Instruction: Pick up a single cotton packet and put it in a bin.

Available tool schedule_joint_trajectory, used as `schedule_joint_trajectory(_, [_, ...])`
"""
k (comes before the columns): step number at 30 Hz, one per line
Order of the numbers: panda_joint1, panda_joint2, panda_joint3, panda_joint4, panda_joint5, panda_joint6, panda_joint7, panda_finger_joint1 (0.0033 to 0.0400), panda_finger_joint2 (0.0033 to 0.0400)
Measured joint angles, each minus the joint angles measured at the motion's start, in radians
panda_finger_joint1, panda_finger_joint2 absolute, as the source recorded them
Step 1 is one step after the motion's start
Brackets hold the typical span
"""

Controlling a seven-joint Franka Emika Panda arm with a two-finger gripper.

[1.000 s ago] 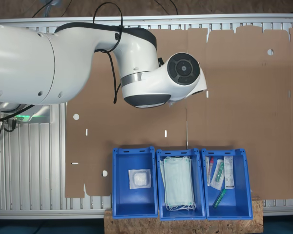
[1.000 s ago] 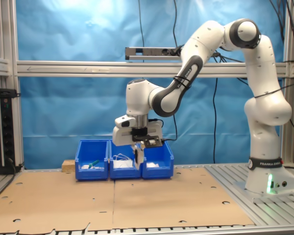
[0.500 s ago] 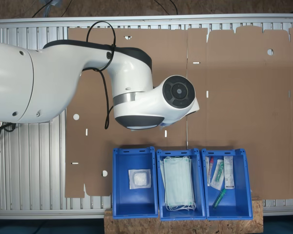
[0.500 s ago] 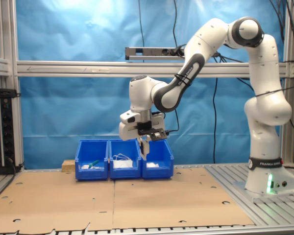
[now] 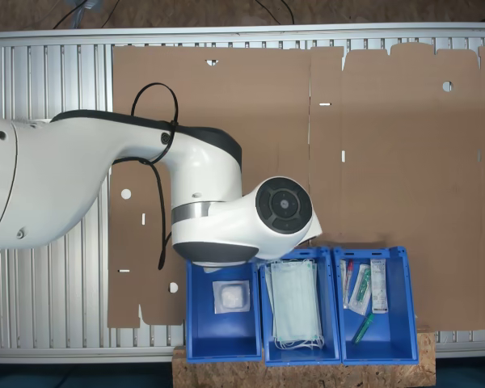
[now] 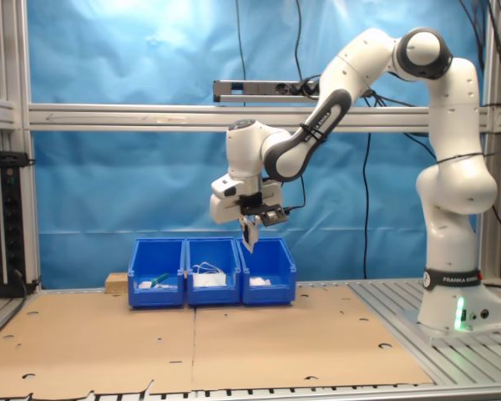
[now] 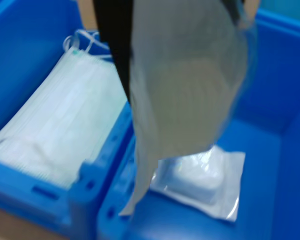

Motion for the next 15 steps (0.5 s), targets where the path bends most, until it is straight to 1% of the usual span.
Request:
schedule_joint_trajectory(6, [-0.003, -0.017, -0.062, 0.0, -0.02, -0.006, -0.03, 0.0054, 0.0054])
schedule_joint_trajectory(9, [-0.006, -0.021, -0.09, 0.0, -0.021, -0.009, -0.044, 0.0054, 0.0054])
schedule_joint_trajectory(11, [-0.007, -0.022, -0.098, 0.0, -0.02, -0.01, -0.05, 0.0054, 0.0054])
schedule_joint_trajectory(15, [-0.012, -0.025, -0.127, 0.0, -0.011, -0.013, -0.069, 0.0054, 0.0054])
